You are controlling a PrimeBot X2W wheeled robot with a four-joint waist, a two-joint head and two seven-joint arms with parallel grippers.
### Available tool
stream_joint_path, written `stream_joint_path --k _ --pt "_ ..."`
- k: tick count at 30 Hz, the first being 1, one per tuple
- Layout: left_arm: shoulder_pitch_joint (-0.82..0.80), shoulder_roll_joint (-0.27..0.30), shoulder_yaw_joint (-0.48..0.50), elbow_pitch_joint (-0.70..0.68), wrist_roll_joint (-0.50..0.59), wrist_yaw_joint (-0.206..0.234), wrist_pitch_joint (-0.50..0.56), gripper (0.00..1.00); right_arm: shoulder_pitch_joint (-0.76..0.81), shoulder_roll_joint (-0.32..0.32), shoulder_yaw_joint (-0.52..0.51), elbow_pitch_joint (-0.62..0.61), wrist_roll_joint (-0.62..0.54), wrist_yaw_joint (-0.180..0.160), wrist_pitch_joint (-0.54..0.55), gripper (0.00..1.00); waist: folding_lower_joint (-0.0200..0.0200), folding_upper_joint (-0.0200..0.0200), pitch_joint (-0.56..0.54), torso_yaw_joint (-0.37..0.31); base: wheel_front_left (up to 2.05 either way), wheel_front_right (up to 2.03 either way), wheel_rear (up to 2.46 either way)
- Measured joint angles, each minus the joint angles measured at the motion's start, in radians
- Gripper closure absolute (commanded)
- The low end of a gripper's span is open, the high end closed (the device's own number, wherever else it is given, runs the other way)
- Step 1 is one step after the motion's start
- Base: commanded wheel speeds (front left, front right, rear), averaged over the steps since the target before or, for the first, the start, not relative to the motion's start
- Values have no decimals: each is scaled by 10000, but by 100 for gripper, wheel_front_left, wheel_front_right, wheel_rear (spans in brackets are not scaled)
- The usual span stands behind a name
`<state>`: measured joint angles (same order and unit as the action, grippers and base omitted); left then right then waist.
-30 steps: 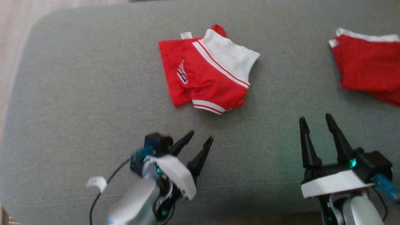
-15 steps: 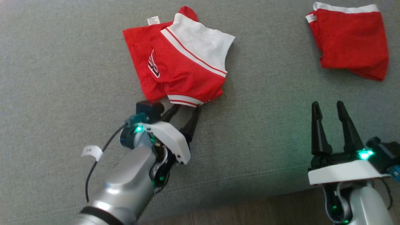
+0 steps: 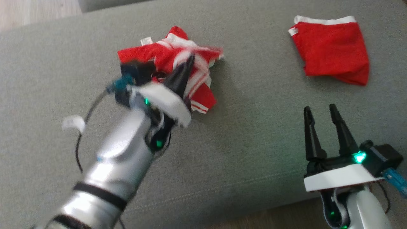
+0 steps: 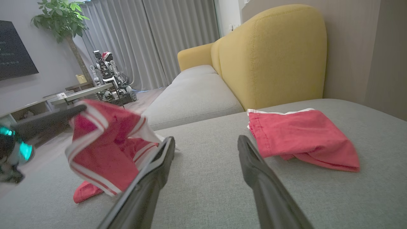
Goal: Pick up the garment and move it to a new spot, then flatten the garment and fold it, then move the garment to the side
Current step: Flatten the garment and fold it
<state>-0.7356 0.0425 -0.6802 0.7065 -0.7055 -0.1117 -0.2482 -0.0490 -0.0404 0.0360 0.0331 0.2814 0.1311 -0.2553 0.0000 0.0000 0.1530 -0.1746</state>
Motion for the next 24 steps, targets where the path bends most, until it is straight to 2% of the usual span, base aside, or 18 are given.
stream_joint_path --k 3,9,13,15,20,24 --pt "-963 -4 121 -213 -380 -109 77 100 20 0 144 59 81 0 0 0 0 0 -311 -126 0 0 0" --pt "-3243 221 151 -1147 -1747 -127 1427 100 140 0 314 65 290 0 0 0 0 0 -786 -542 0 0 0" --pt "-4183 577 291 -2054 -2734 -128 2033 100 461 0 107 102 368 0 0 0 0 0 -1090 -682 0 0 0" --pt "-4472 901 313 -2322 -2709 -130 2113 100 604 -2 -42 98 368 0 0 0 0 0 -1197 -633 0 0 0" --pt "-4260 1843 623 -2136 -2807 -102 2128 100 674 0 -249 44 364 0 0 0 -1 0 -1254 -291 0 0 0" --pt "-2685 2723 830 -1453 -3118 199 2295 100 659 0 -278 21 330 0 0 0 0 0 -1164 46 0 0 0"
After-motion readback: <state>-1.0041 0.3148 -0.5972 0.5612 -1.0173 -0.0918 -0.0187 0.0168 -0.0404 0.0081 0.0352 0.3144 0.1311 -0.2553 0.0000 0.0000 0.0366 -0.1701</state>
